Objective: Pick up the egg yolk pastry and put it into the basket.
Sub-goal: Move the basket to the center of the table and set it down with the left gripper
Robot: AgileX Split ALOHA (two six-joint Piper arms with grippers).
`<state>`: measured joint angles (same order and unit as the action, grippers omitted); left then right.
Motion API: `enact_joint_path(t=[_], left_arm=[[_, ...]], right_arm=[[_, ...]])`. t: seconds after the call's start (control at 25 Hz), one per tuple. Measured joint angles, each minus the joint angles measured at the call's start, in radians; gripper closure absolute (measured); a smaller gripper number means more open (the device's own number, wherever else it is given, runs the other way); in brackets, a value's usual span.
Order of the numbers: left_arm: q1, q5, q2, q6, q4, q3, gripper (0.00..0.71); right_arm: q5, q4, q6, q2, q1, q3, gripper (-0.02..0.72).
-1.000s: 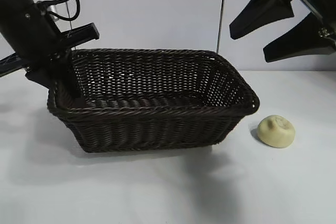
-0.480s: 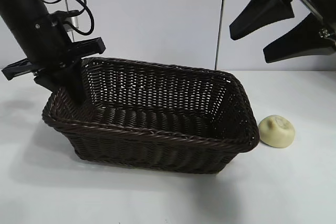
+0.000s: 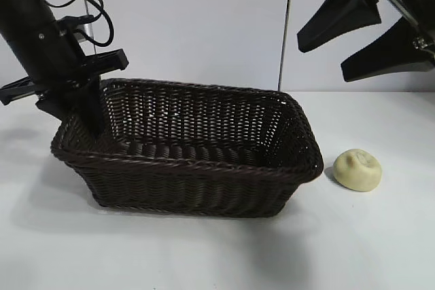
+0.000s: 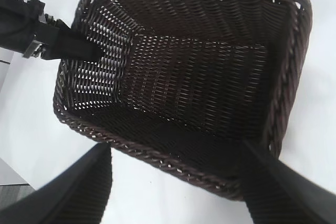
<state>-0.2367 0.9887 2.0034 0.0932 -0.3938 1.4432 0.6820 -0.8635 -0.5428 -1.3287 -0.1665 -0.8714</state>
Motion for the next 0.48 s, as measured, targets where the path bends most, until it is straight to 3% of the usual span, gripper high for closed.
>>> enact_joint_path(t=[0.08, 0.16, 0.48], left_arm=[[0.000, -0.001, -0.007, 0.003, -0.003, 0.000, 0.274], [0.000, -0.001, -0.028, 0.005, -0.003, 0.003, 0.207], [0.000, 0.040, -0.208, 0.007, 0.153, 0.005, 0.170]], right_arm=[[0.000, 0.000, 0.000, 0.000, 0.000, 0.000, 0.208], [0.000, 0.001, 0.000, 0.000, 0.000, 0.000, 0.208], [0.000, 0.001, 0.000, 0.000, 0.000, 0.000, 0.208]])
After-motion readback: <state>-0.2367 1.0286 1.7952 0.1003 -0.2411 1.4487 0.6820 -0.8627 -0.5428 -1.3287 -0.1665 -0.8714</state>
